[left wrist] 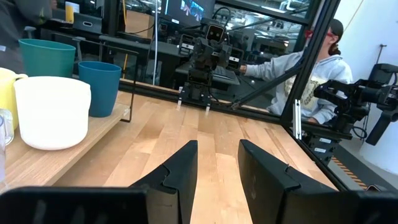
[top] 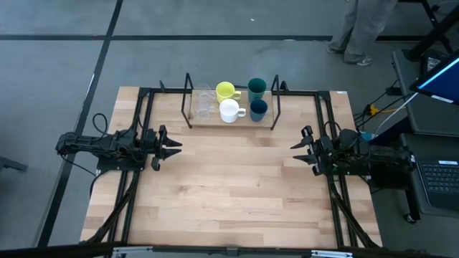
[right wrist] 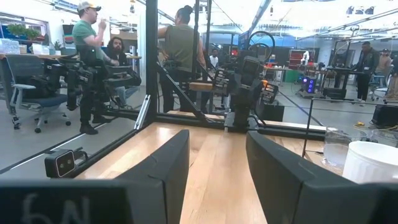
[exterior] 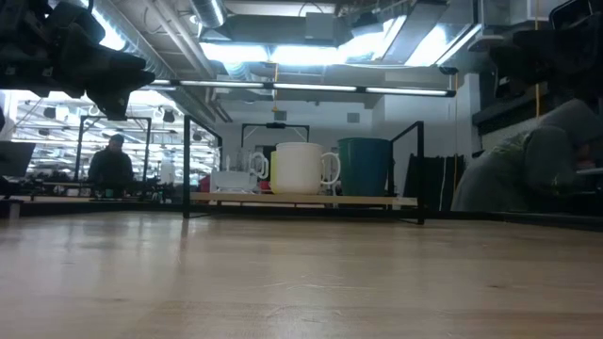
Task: Stack small to large cups/mugs on shelf
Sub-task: Return to Home Position
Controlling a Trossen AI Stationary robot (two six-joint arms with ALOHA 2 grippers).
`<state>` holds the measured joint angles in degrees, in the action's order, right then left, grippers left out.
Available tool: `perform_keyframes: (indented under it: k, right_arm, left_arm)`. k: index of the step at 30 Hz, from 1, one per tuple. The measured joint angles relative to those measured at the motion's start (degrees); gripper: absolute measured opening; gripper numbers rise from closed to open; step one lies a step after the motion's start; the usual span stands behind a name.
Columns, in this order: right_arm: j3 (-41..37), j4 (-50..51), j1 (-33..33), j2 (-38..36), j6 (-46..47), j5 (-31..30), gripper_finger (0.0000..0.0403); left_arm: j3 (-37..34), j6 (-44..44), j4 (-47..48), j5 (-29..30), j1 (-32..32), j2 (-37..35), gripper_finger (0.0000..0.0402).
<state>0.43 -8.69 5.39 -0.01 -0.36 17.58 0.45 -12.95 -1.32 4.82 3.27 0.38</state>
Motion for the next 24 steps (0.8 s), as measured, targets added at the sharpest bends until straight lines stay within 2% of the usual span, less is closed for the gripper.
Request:
perform_keyframes:
  k: [24]
  right_arm:
    - [0.0,-0.01,-0.01,0.0,0.02,-0.02,0.0162]
  left_arm:
    - [0.0,0.0,0.0,0.0,0.02,-0.02,0.011]
